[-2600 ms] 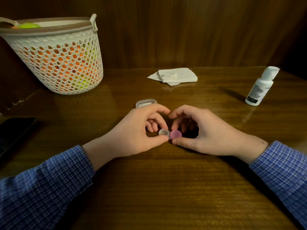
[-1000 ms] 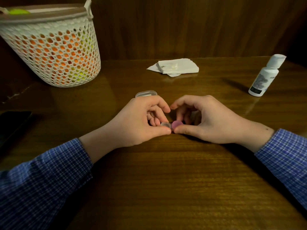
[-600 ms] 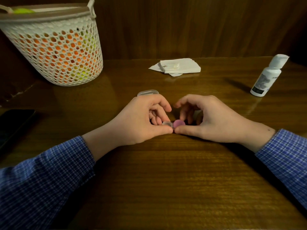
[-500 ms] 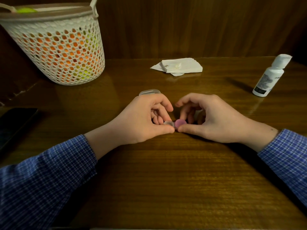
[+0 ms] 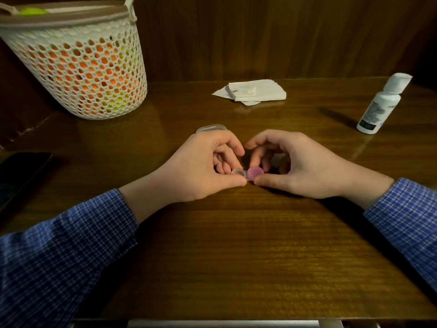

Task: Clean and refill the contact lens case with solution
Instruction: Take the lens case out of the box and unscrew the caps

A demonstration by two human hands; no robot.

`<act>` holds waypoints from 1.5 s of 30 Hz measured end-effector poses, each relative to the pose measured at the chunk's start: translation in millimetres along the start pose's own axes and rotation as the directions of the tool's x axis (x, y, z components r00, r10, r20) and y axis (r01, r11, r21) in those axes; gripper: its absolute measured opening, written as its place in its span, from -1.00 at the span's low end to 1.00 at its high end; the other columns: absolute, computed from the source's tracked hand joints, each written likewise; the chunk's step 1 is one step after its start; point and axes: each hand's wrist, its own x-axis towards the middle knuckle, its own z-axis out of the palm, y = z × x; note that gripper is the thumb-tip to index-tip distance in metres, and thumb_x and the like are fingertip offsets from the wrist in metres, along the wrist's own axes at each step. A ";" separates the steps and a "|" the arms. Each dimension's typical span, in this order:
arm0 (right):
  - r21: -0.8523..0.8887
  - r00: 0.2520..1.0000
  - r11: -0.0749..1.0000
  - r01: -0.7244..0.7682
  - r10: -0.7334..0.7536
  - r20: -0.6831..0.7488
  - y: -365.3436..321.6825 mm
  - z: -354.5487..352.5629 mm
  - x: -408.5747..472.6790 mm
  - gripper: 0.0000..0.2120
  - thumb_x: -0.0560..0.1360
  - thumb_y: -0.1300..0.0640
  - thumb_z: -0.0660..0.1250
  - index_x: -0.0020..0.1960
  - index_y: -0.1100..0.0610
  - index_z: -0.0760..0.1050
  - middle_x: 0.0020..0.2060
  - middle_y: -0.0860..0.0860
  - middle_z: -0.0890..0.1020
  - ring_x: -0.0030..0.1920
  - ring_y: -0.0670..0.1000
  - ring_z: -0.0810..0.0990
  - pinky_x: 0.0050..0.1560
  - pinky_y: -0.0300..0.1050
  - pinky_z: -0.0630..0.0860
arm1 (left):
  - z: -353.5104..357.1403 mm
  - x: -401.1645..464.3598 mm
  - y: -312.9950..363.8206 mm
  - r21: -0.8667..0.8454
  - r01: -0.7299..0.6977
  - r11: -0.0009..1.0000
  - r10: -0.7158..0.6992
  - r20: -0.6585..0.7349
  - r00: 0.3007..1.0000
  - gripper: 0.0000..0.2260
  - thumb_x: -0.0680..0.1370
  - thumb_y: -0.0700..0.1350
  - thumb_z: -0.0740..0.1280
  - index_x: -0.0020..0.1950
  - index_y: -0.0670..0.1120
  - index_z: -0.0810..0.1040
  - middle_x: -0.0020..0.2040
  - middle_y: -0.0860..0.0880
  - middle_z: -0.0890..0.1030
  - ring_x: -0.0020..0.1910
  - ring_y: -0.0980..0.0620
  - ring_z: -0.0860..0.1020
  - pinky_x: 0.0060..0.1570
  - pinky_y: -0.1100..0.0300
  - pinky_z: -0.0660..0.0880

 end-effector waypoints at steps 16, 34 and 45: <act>0.030 0.999 1.000 -0.007 0.007 0.031 0.6 -0.8 0.6 -0.52 0.44 0.13 0.56 0.30 -0.01 0.50 -0.02 -0.14 0.69 -0.01 -0.09 0.66 0.01 -0.24 0.61 | -0.3 -0.1 1.1 0.014 0.007 1.000 -0.007 -0.005 1.000 -0.63 0.41 -0.13 0.62 0.16 -0.02 0.61 -0.11 0.09 0.73 -0.15 0.05 0.72 -0.14 0.05 0.70; -0.007 0.998 0.999 -0.039 0.038 -0.046 0.2 2.6 2.2 -0.47 0.35 -0.13 0.58 0.27 -0.11 0.51 -0.04 -0.15 0.65 -0.07 -0.13 0.65 -0.08 -0.21 0.63 | 0.4 1.4 0.4 0.008 0.015 1.000 -0.015 -0.006 1.000 -0.64 0.42 -0.13 0.62 0.16 0.02 0.61 -0.11 0.11 0.73 -0.16 0.05 0.71 -0.13 0.09 0.69; 0.084 0.999 0.996 0.000 -0.004 0.046 0.1 -2.0 0.8 -0.56 0.45 0.16 0.56 0.27 -0.04 0.51 -0.01 -0.11 0.70 -0.03 -0.03 0.68 0.06 -0.05 0.65 | -0.8 1.5 -0.5 0.008 0.019 1.000 -0.019 0.008 1.000 -0.63 0.42 -0.12 0.62 0.16 0.03 0.60 -0.09 0.11 0.73 -0.17 0.06 0.71 -0.12 0.08 0.70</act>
